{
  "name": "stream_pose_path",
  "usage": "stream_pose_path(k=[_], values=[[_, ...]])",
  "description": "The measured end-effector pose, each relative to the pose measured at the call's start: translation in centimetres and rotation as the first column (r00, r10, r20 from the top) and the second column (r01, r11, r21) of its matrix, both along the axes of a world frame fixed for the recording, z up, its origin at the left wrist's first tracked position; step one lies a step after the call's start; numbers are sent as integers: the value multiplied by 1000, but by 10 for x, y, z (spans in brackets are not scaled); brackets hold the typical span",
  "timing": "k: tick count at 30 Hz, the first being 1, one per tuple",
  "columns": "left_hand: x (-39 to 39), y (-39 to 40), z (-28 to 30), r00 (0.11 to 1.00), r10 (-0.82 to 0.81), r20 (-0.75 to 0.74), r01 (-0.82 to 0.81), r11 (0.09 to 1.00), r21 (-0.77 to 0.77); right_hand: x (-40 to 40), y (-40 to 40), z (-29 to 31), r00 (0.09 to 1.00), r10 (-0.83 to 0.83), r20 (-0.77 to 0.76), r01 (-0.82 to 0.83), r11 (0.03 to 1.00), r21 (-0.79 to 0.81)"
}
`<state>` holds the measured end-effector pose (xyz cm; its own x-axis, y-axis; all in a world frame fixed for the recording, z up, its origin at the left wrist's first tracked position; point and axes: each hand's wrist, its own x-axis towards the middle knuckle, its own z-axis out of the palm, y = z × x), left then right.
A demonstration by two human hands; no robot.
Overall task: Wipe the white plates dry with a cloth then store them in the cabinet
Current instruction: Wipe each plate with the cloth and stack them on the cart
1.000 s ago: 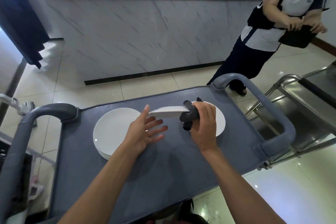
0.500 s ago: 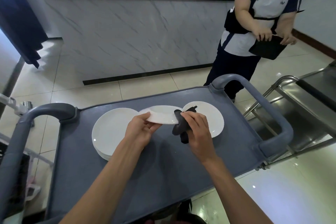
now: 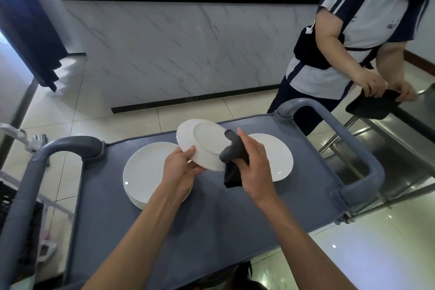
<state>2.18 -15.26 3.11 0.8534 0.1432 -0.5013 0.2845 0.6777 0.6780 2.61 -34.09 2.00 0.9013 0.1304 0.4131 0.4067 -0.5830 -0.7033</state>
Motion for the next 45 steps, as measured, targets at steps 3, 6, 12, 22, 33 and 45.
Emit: stream_pose_path(k=[3,6,12,22,33,45], values=[[-2,-6,1,1000,-22,21,21,998,55,0,9,3,994,22,-106,-14,997,73],[-5,-10,4,998,-45,52,39,995,97,-4,16,0,997,15,-70,-9,997,81],[-8,-12,7,994,-52,97,45,996,71,-6,22,-9,998,22,56,-22,1000,0],[-5,-11,5,996,-3,86,0,999,42,-17,21,-26,985,78,156,-51,985,-165],[-8,-10,7,986,-61,157,53,997,53,-10,17,-26,994,-108,24,108,994,3],[-9,-7,3,970,-156,189,133,983,127,0,12,-12,941,-198,-275,285,901,326]])
